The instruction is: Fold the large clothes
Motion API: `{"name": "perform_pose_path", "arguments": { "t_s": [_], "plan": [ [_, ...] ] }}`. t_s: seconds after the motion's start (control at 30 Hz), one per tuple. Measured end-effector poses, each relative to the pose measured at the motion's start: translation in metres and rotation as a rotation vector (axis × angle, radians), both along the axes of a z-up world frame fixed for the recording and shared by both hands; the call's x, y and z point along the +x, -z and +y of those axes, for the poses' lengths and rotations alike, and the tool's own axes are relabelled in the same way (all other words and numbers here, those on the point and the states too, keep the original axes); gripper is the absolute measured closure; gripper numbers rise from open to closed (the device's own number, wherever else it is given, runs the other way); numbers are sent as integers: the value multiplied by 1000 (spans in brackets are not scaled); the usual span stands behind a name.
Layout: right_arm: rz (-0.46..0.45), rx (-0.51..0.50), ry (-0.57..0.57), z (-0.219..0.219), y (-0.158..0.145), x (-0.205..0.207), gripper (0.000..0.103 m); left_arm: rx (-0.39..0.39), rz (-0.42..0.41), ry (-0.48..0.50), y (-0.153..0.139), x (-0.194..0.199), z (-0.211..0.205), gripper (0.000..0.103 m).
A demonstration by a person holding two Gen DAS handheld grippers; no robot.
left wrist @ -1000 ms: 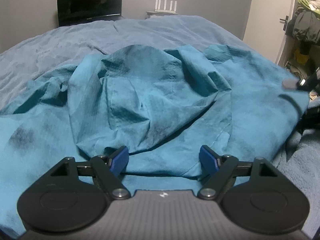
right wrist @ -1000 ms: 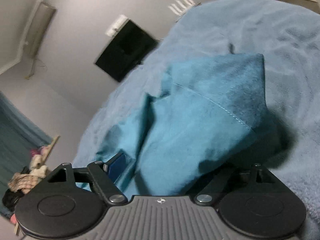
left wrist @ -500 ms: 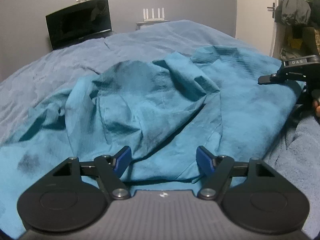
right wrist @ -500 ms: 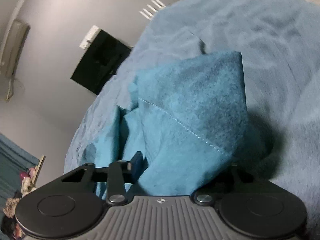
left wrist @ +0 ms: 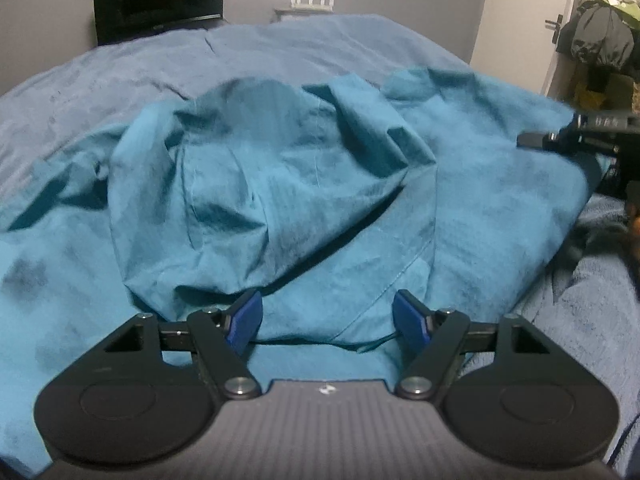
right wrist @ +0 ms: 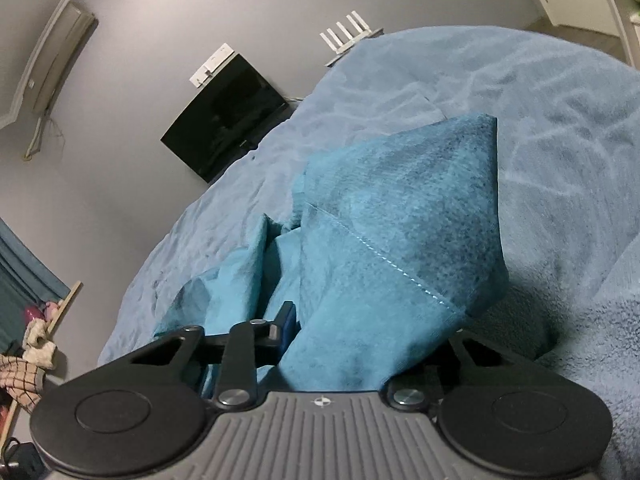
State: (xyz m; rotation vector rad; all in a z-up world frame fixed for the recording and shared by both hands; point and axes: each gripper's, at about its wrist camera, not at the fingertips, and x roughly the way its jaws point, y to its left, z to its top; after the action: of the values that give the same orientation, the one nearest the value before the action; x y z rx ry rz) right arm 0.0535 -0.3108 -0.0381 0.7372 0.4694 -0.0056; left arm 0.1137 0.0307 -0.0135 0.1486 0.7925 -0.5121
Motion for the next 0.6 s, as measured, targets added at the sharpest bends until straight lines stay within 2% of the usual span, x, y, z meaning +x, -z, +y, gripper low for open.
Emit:
{"name": "perform_pose_path", "arguments": {
  "t_s": [0.13,0.37,0.5,0.6],
  "plan": [
    [-79,-165,-67,28,-38,-5,84,8,11,9,1,1,0,32],
    [-222,-441,-275,125,-107,-5,85,-16,33,8,4,6,5,32],
    [-296,-572,-410,186,-124,-11,85,-29,44,0,5,8,8,32],
    [-346,-654,-533,222,-127,-20,86,-71,78,-7,2,14,18,32]
  ]
}}
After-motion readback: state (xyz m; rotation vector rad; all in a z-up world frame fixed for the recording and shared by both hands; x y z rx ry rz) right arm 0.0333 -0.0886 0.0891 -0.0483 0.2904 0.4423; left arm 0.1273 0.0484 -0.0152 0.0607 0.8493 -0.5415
